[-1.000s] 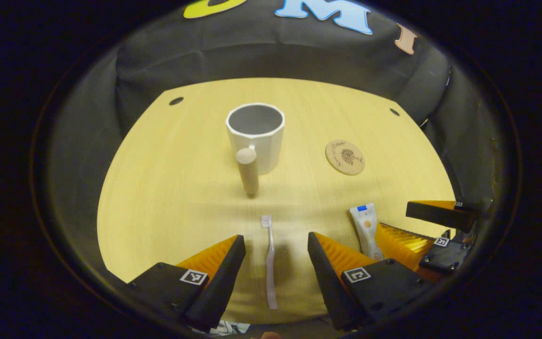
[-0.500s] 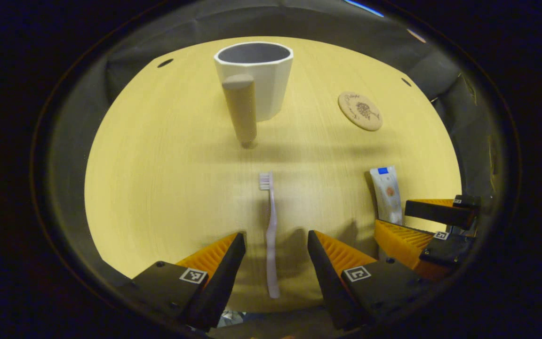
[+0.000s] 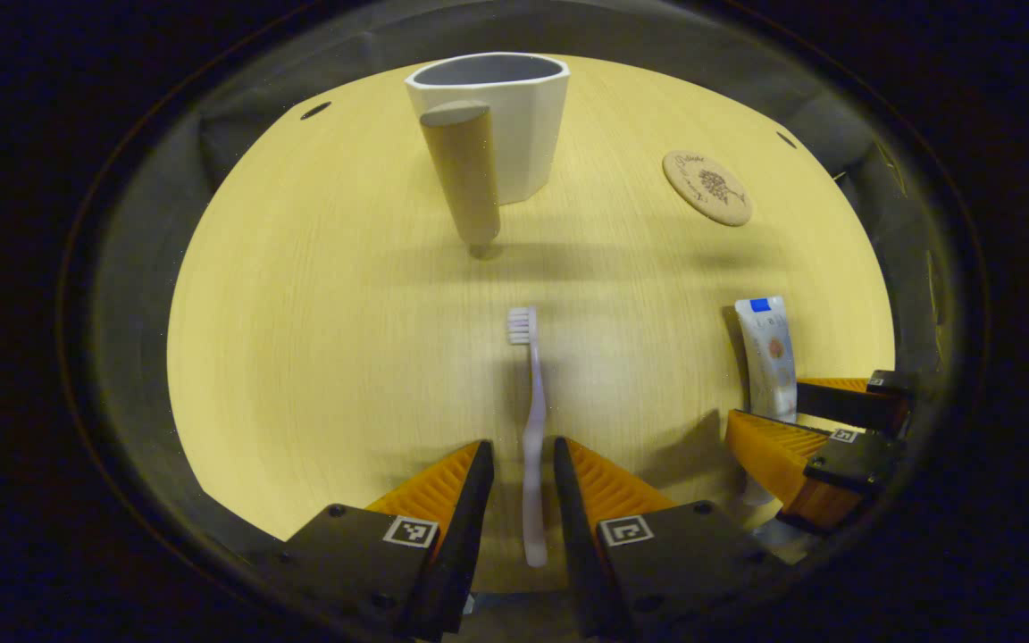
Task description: Put the toothbrush and toothpaste on the desktop into the cup, then pick up the cup and place it on the coaster on the desktop.
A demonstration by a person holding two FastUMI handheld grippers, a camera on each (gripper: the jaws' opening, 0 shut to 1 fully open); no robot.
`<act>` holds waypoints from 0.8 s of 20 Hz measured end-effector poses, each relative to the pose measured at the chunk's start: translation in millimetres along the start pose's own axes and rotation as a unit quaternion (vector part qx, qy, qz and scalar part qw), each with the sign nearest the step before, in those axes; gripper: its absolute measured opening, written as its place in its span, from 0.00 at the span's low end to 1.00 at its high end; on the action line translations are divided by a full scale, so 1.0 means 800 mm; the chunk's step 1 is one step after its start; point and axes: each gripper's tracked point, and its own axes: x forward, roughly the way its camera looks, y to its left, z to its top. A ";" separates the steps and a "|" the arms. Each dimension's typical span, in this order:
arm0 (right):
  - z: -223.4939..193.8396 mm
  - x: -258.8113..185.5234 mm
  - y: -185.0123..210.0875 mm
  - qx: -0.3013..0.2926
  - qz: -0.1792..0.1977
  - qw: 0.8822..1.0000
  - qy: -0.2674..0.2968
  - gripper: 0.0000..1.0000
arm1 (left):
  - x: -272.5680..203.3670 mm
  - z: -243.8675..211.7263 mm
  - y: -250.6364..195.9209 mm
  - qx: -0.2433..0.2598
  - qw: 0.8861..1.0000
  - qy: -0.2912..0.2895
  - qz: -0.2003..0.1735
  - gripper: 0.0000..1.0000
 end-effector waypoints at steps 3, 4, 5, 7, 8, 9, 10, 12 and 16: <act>0.000 0.001 0.000 0.014 0.001 1.000 0.004 0.37 | -0.004 0.000 -0.003 0.011 1.000 -0.005 0.003 0.39; -0.006 -0.003 -0.004 0.022 0.003 1.000 0.006 0.36 | -0.004 0.001 -0.005 0.015 1.000 -0.012 0.002 0.19; -0.008 0.000 -0.003 0.019 0.005 1.000 0.006 0.32 | -0.003 0.000 -0.006 0.016 1.000 -0.016 0.001 0.19; -0.006 0.000 -0.001 0.029 0.012 0.999 -0.004 0.23 | -0.002 0.001 -0.005 0.018 0.999 -0.026 -0.006 0.15; -0.004 0.001 -0.002 0.032 0.019 0.999 -0.009 0.23 | -0.003 0.005 -0.003 0.014 0.999 -0.034 -0.008 0.15; -0.004 0.000 -0.002 0.034 0.024 0.999 -0.010 0.23 | -0.003 0.001 -0.004 0.011 0.999 -0.037 -0.012 0.11; -0.004 -0.002 -0.002 0.040 0.030 0.999 -0.015 0.23 | -0.004 0.001 -0.004 0.011 0.999 -0.042 -0.018 0.17; -0.003 -0.009 -0.003 0.049 0.040 0.998 -0.029 0.23 | -0.009 0.002 -0.002 -0.002 0.998 -0.057 -0.026 0.17; 0.016 -0.037 0.006 0.041 0.063 0.994 -0.080 0.23 | -0.040 0.009 0.007 -0.041 0.993 -0.109 -0.033 0.11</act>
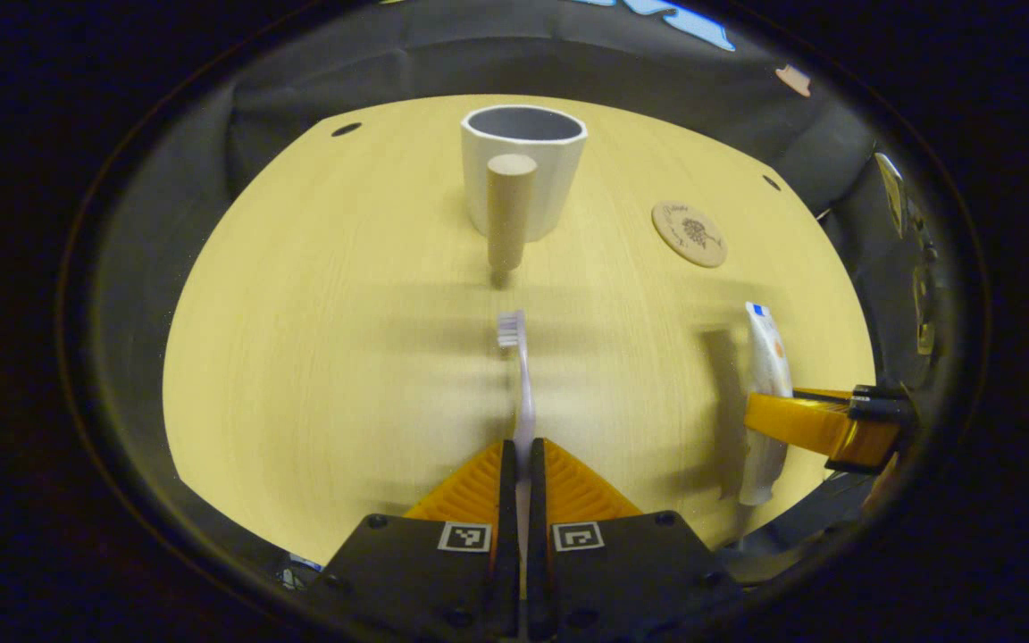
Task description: Put the toothbrush and toothpaste on the desktop into the cup, then pick up the cup and place it on the coaster on the desktop.
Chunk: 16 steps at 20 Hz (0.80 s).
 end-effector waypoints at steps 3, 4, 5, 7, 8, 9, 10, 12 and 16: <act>0.017 -0.016 0.010 -0.017 0.007 0.999 -0.026 0.23 | -0.021 0.019 0.008 -0.039 0.998 -0.044 -0.004 0.11; 0.025 -0.022 0.016 -0.030 0.011 0.999 -0.037 0.23 | -0.032 0.031 0.021 -0.054 0.996 -0.068 -0.003 0.11; 0.034 -0.027 0.021 -0.043 0.015 0.998 -0.050 0.23 | -0.038 0.039 0.026 -0.061 0.995 -0.084 -0.003 0.11; 0.044 -0.033 0.027 -0.053 0.022 0.996 -0.068 0.23 | -0.048 0.051 0.038 -0.065 0.992 -0.109 -0.001 0.11; 0.052 -0.038 0.034 -0.055 0.032 0.995 -0.081 0.23 | -0.057 0.060 0.050 -0.063 0.990 -0.129 0.003 0.11; 0.058 -0.042 0.039 -0.055 0.040 0.994 -0.091 0.23 | -0.069 0.075 0.064 -0.057 0.986 -0.156 0.005 0.11; 0.065 -0.046 0.043 -0.057 0.046 0.992 -0.103 0.23 | -0.073 0.084 0.068 -0.056 0.983 -0.173 0.004 0.11; 0.082 -0.055 0.048 -0.062 0.052 0.988 -0.130 0.23 | -0.083 0.100 0.076 -0.059 0.975 -0.212 0.000 0.11; 0.112 -0.068 0.056 -0.071 0.056 0.982 -0.168 0.22 | -0.101 0.125 0.101 -0.061 0.963 -0.264 -0.003 0.11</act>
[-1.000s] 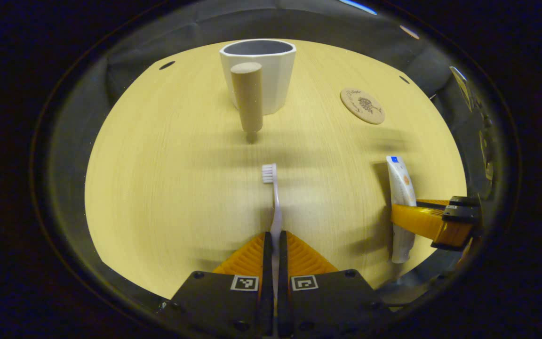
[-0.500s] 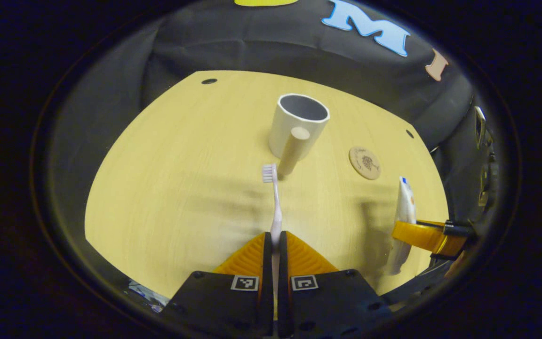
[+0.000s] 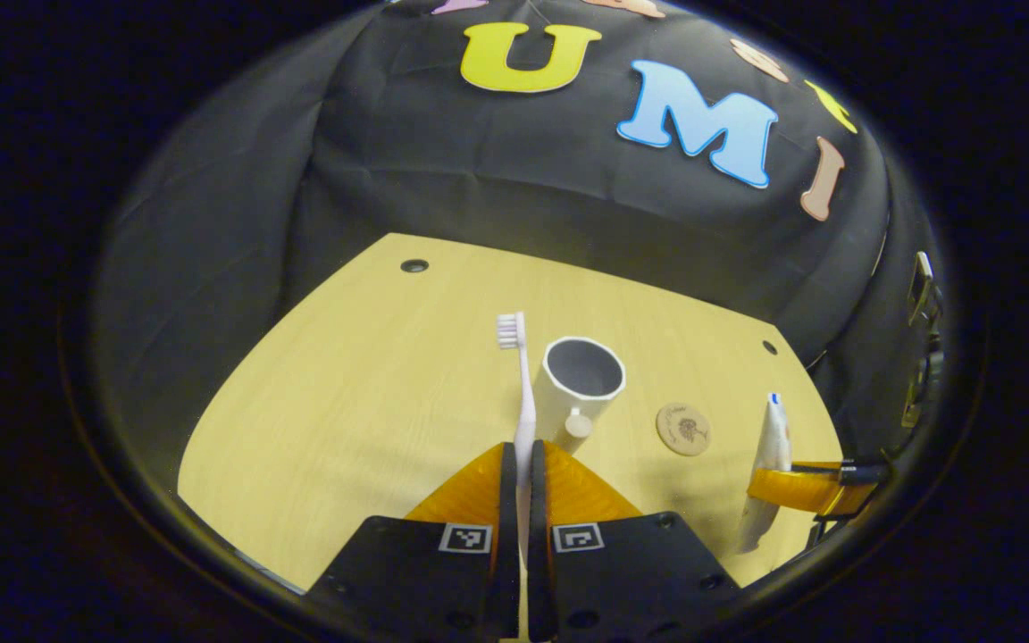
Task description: Put the toothbrush and toothpaste on the desktop into the cup, then pick up the cup and place it on the coaster on the desktop.
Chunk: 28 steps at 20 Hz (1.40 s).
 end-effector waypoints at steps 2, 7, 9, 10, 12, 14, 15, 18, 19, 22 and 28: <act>0.014 -0.001 0.005 -0.004 0.006 1.000 -0.021 0.22 | -0.002 0.023 0.012 0.000 0.999 -0.033 -0.006 0.11; 0.043 -0.007 0.014 -0.009 0.016 0.998 -0.061 0.22 | -0.004 0.078 0.012 -0.013 0.994 -0.105 -0.037 0.11; 0.047 -0.010 0.019 -0.011 0.021 0.997 -0.068 0.22 | 0.008 0.097 0.005 -0.015 0.990 -0.127 -0.050 0.11; 0.048 -0.009 0.020 -0.011 0.022 0.997 -0.071 0.22 | 0.014 0.103 0.003 -0.016 0.989 -0.135 -0.055 0.11; 0.052 -0.011 0.020 -0.010 0.021 0.996 -0.081 0.22 | 0.024 0.117 -0.002 -0.017 0.986 -0.153 -0.065 0.11; 0.056 -0.013 0.019 -0.011 0.018 0.996 -0.085 0.22 | 0.035 0.133 -0.013 -0.022 0.981 -0.172 -0.083 0.11; 0.057 -0.012 0.017 -0.012 0.013 0.996 -0.085 0.22 | 0.049 0.143 -0.023 -0.025 0.979 -0.180 -0.094 0.11; 0.055 -0.008 0.005 -0.008 -0.013 0.996 -0.082 0.22 | 0.103 0.145 -0.054 -0.010 0.978 -0.169 -0.119 0.10; 0.055 -0.008 0.002 -0.007 -0.017 0.996 -0.083 0.22 | 0.120 0.136 -0.057 -0.010 0.981 -0.154 -0.121 0.11; 0.060 -0.008 0.000 -0.002 -0.022 0.995 -0.092 0.22 | 0.138 0.126 -0.057 -0.008 0.983 -0.141 -0.119 0.11; 0.078 -0.001 0.008 -0.003 -0.012 0.994 -0.104 0.22 | 0.145 0.093 -0.053 -0.002 0.988 -0.099 -0.120 0.13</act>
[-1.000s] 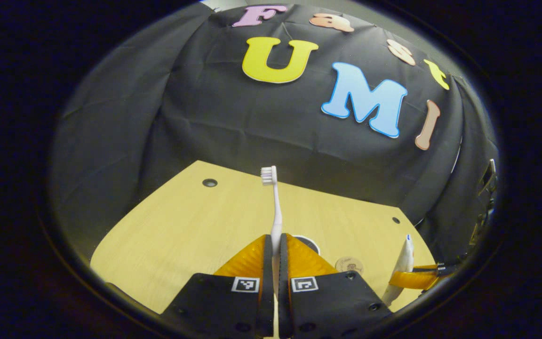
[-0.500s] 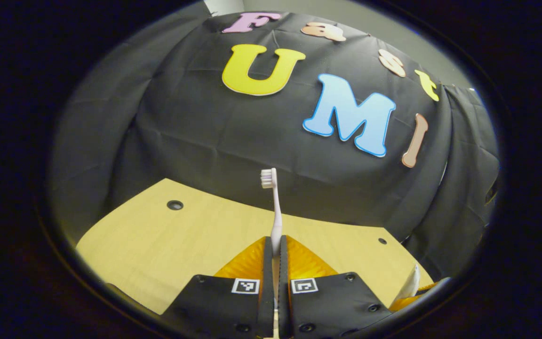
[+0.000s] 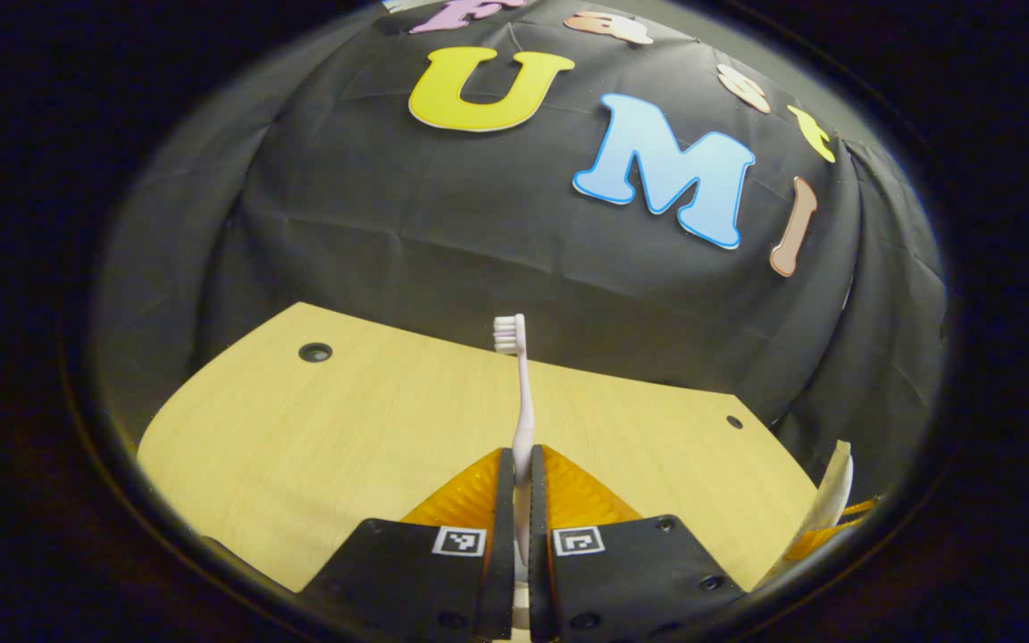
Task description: Put the toothbrush and toothpaste on the desktop into the cup, then pick up the cup and place it on the coaster on the desktop.
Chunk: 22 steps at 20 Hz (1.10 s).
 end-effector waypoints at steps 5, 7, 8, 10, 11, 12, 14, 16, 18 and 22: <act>0.030 0.016 0.031 -0.018 0.032 0.999 -0.021 0.22 | -0.026 -0.011 0.007 -0.016 1.000 0.020 -0.001 0.41; 0.043 0.024 0.042 -0.022 0.043 0.998 -0.029 0.22 | -0.039 -0.013 0.007 -0.030 0.999 0.025 -0.006 0.67; 0.050 0.029 0.047 -0.024 0.049 0.998 -0.034 0.22 | -0.044 -0.013 0.010 -0.030 0.999 0.024 -0.003 0.80; 0.060 0.044 0.058 -0.025 0.063 0.997 -0.039 0.22 | -0.060 -0.013 0.017 -0.023 0.999 0.021 0.007 0.85; 0.065 0.052 0.064 -0.023 0.071 0.996 -0.041 0.22 | -0.068 -0.012 0.018 -0.019 1.000 0.020 0.010 0.86; 0.072 0.065 0.073 -0.020 0.084 0.995 -0.046 0.22 | -0.080 -0.011 0.023 -0.014 1.000 0.022 0.011 0.86; 0.083 0.082 0.087 -0.025 0.098 0.993 -0.054 0.22 | -0.090 -0.009 0.025 -0.016 1.000 0.022 0.011 0.85; 0.091 0.101 0.100 -0.027 0.116 0.991 -0.065 0.22 | -0.108 -0.015 0.028 -0.018 0.999 0.026 0.011 0.90; 0.096 0.116 0.116 -0.029 0.132 0.988 -0.076 0.22 | -0.117 -0.018 0.031 -0.015 0.999 0.028 0.012 0.90; 0.095 0.152 0.129 -0.075 0.138 0.984 -0.090 0.22 | -0.135 -0.033 0.031 -0.037 0.998 0.043 0.006 0.95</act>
